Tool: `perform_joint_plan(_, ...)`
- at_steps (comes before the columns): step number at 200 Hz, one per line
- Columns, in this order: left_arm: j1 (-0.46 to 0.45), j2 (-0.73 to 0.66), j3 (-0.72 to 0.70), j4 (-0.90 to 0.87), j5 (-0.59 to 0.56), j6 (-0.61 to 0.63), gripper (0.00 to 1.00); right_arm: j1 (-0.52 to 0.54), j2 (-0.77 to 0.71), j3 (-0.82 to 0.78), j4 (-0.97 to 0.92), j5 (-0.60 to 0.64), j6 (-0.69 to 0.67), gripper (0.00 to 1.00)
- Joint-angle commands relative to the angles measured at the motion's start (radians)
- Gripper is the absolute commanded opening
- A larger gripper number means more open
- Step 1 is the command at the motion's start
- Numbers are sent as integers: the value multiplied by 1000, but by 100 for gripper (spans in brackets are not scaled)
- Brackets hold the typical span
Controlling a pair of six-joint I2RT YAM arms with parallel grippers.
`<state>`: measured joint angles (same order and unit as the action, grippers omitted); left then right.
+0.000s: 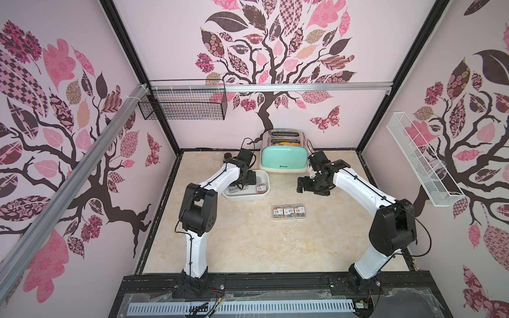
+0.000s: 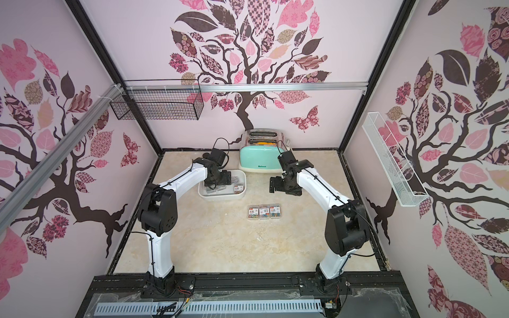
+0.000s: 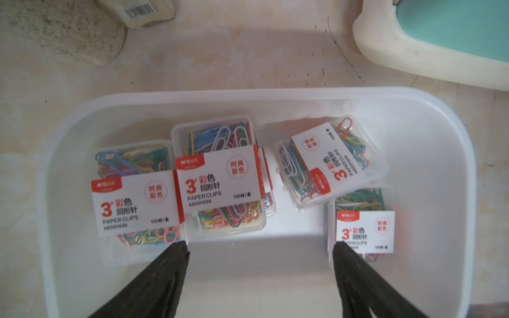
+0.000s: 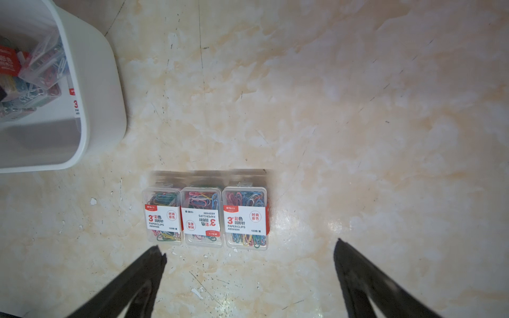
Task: Take the paper clips out of the storage box
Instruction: Adjust the boxed paper clips at the center of the board, then pick up the boxed paper clips from the storage box.
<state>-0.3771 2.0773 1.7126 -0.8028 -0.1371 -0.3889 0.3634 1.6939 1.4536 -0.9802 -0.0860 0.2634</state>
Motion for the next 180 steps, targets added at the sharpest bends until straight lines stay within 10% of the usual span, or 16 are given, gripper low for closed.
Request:
perform_joint_plan(1, 6, 25, 58, -23, -52, 19, 88, 8, -57, 30, -22, -21, -23, 99)
perform_joint_plan(180, 16, 110, 72, -4, -40, -13, 75, 8, -64, 37, -12, -63, -30, 99)
